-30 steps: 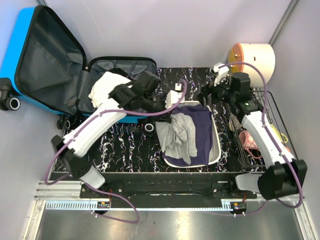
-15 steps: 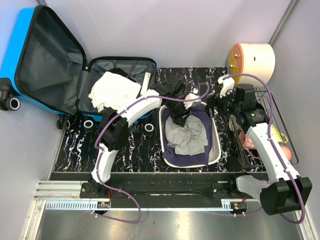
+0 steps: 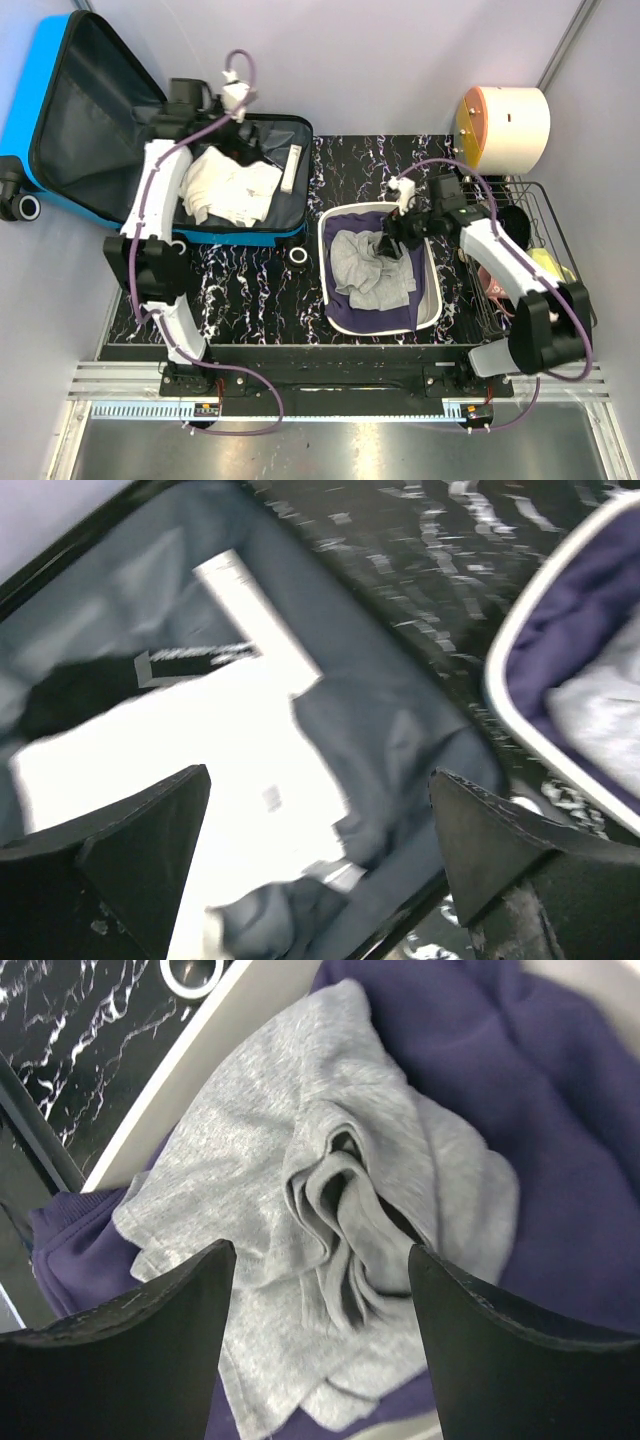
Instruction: Open, take out, and arrange the luggage
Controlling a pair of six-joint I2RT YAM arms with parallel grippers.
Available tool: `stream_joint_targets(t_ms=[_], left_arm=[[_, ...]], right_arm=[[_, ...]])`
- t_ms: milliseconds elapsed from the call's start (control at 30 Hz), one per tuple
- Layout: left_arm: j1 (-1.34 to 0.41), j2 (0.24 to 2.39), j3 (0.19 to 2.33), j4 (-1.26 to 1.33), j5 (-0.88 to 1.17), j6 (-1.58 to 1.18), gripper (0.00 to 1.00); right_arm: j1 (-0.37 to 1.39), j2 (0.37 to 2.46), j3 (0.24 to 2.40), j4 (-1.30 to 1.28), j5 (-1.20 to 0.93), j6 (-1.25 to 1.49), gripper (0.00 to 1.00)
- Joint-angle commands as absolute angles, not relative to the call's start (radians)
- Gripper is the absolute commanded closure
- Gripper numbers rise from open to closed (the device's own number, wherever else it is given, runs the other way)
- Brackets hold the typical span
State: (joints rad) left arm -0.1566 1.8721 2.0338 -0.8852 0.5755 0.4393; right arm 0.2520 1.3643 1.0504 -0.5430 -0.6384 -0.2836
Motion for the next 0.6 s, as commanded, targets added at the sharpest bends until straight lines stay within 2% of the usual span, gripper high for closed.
stream_joint_targets(t_ms=[0, 100, 367, 567], left_arm=[[-0.002, 1.908, 2.072, -0.893, 0.566, 0.436, 0.04], [0.078, 2.007, 2.152, -0.894, 0.529, 0.443, 0.06], [0.101, 2.169, 2.282, -0.904, 0.525, 0.580, 0.33], [0.023, 2.218, 2.267, -0.874, 0.457, 0.702, 0.37]], right_arm=[[0.285, 1.494, 1.065, -0.525, -0.660, -0.324, 0.22], [0.287, 1.571, 1.083, -0.560, -0.657, -0.345, 0.23], [0.279, 1.612, 1.164, -0.598, -0.620, -0.353, 0.22], [0.268, 1.638, 1.190, -0.615, -0.611, -0.342, 0.21]])
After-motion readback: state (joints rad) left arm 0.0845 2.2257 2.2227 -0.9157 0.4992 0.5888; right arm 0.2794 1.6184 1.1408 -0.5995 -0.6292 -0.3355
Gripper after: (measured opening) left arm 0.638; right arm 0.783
